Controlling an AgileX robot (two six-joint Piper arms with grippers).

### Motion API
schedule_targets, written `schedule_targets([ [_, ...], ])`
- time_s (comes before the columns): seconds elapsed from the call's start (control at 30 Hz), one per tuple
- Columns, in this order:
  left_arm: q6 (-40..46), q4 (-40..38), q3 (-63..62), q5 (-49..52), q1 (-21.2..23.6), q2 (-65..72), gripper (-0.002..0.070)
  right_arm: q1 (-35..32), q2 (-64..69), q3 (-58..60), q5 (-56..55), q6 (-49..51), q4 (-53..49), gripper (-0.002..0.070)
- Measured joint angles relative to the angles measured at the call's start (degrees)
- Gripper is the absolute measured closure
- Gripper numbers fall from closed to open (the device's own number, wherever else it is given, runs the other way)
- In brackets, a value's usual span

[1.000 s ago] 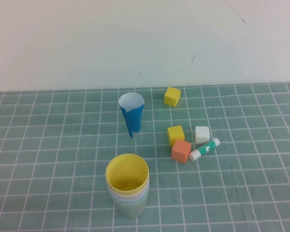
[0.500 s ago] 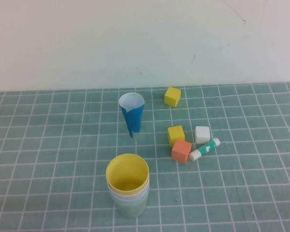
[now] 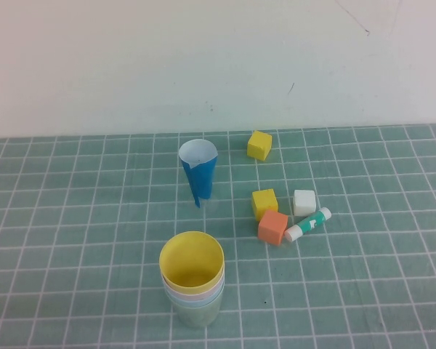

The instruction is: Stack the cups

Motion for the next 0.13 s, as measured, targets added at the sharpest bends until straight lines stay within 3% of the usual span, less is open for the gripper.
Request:
schedule_targets([
  [0.13,0.11,0.00,0.00,0.00,0.00,0.00,0.0676,0.00,0.00,0.00,0.00,0.00,0.24,0.0678],
])
